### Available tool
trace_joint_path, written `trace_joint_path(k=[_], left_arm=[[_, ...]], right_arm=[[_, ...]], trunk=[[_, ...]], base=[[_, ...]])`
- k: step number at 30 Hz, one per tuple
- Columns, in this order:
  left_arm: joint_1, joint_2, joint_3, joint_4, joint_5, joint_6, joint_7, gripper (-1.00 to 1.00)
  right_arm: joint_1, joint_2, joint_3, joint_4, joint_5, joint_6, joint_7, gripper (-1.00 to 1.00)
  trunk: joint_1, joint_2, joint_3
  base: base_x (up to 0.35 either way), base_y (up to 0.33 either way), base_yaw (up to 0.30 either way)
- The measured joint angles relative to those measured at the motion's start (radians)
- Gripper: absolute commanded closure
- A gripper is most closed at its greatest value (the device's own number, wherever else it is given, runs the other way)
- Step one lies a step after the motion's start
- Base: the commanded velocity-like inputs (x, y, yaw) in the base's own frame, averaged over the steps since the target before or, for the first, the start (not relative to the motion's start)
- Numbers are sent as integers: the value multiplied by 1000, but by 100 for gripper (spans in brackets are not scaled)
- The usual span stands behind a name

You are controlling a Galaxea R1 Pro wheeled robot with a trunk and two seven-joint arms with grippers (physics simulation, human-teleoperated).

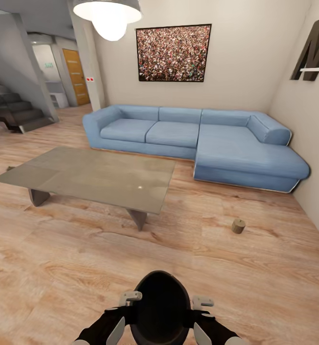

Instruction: Place each of the two pumpkins and all three candles from the living room inside a cabinet in the living room (use any cabinet), then make sure every cabinet is closed, and position the cauldron so it is next to a table in the living room.

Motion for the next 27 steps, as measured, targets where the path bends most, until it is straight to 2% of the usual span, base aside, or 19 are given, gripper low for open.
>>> trace_joint_path(k=[24,27], left_arm=[[0,0,0,0,0,0,0,100],[0,0,0,0,0,0,0,100]], right_arm=[[0,0,0,-1,0,0,0,100],[0,0,1,-1,0,1,0,100]], trunk=[[0,0,0],[0,0,0]], base=[[-2,0,287],[0,0,159]])
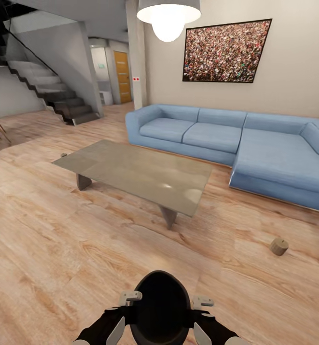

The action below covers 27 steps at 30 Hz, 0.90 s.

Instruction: Place each of the two pumpkins and all three candles from the living room inside a cabinet in the living room (use any cabinet), then make sure every cabinet is closed, and position the cauldron so it is next to a table in the living room.

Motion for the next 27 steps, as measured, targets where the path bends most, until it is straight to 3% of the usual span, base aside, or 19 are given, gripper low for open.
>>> trace_joint_path(k=[13,27], left_arm=[[0,0,0,0,0,0,0,100],[0,0,0,0,0,0,0,100]], right_arm=[[0,0,0,0,0,0,0,100],[0,0,0,0,0,0,1,100]], trunk=[[0,0,0],[0,0,0]], base=[[0,7,13],[65,156,0]])
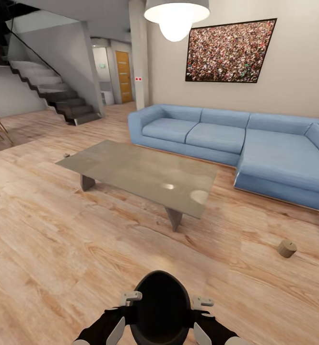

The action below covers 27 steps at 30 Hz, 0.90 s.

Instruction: Place each of the two pumpkins and all three candles from the living room inside a cabinet in the living room (use any cabinet), then make sure every cabinet is closed, and position the cauldron so it is next to a table in the living room.

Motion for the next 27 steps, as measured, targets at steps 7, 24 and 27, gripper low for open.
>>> trace_joint_path(k=[7,24,27], left_arm=[[0,0,0,0,0,0,0,100],[0,0,0,0,0,0,0,100],[0,0,0,0,0,0,0,100]], right_arm=[[0,0,0,0,0,0,0,100],[0,0,0,0,0,0,0,100],[0,0,0,0,0,0,0,100]], trunk=[[0,0,0],[0,0,0],[0,0,0]], base=[[229,186,0],[244,194,0],[209,198,0]])
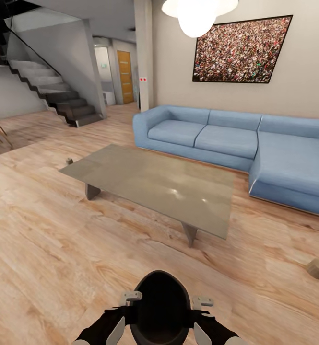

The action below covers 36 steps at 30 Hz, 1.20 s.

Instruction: Place each of the two pumpkins and all three candles from the living room inside a cabinet in the living room (use any cabinet), then make sure every cabinet is closed, and position the cauldron so it is next to a table in the living room.

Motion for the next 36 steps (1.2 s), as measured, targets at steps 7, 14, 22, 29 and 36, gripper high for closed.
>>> trace_joint_path(k=[7,14,22,29,36], left_arm=[[0,0,0,0,0,0,0,100],[0,0,-1,0,1,0,0,100],[0,0,0,0,0,0,0,100],[0,0,-1,0,0,0,0,100],[0,0,-1,0,0,0,0,100]], right_arm=[[0,0,0,0,0,0,0,100],[0,0,0,0,0,0,0,100],[0,0,-1,1,0,-1,0,100],[0,0,0,1,-1,-1,0,100],[0,0,1,1,-3,-1,0,100]], trunk=[[0,0,0],[0,0,0],[0,0,0],[0,0,0],[0,0,0]], base=[[201,187,0],[199,171,0],[199,165,0],[199,156,0],[199,144,-15]])
